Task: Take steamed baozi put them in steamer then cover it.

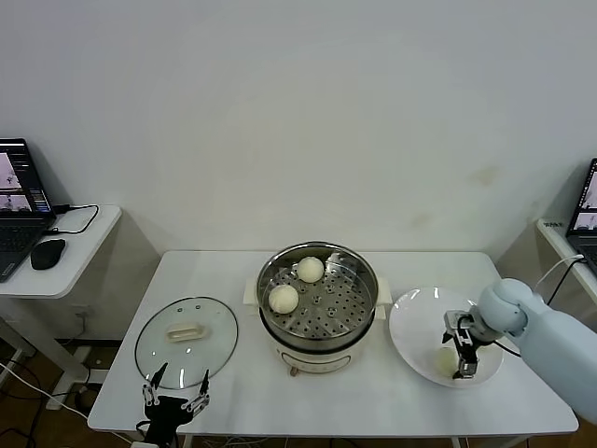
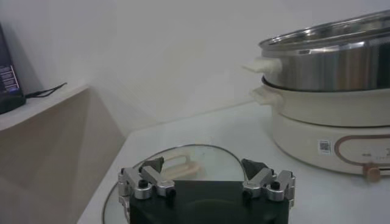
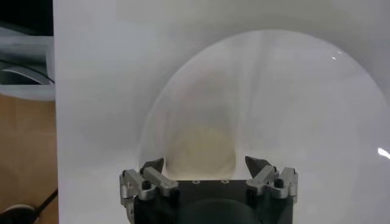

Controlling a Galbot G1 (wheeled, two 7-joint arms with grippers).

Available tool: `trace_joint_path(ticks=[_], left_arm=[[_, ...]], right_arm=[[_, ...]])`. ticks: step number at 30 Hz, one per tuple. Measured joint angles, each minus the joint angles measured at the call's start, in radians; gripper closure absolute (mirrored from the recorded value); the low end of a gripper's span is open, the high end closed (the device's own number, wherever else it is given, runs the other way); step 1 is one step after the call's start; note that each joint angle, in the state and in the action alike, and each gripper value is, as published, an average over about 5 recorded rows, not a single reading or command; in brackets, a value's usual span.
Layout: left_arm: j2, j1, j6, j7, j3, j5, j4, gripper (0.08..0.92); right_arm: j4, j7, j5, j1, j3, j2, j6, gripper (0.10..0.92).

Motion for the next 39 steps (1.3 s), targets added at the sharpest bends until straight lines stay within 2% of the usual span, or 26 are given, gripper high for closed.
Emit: trace_joint_path(ticks=[7,16,28,34,39], left_arm=[[-0.001,-0.001,0.0,0.0,0.003,0.0,0.002,0.177],[-0.003,-0.013,0.0,0.0,0.011,0.0,0.005,0.177],[-0.007,-0.042,0.002,-0.003,-0.001,-0.018,0.003,0.177],[-0.003,-0.053,0.002,-0.006,-0.013,-0.035,-0.003,0.177],[-0.004,-0.054,0.002,-0.009,-0.024,-0.05,-0.004,0.177]], right_arm=[[-0.005,-0.001,0.007,0.0,0.008,-0.003,-0.004,0.386],[0.006,-0.018,0.041,0.037,0.005,-0.032,-0.016,0.439],[0.019,-0.062,0.205,0.366,-0.174,-0.052,-0.05,0.448],[-0.017,-0.095,0.322,0.592,-0.313,0.02,-0.042,0.448],[-0.092,-0.128,0.418,0.752,-0.414,0.122,0.027,0.448]])
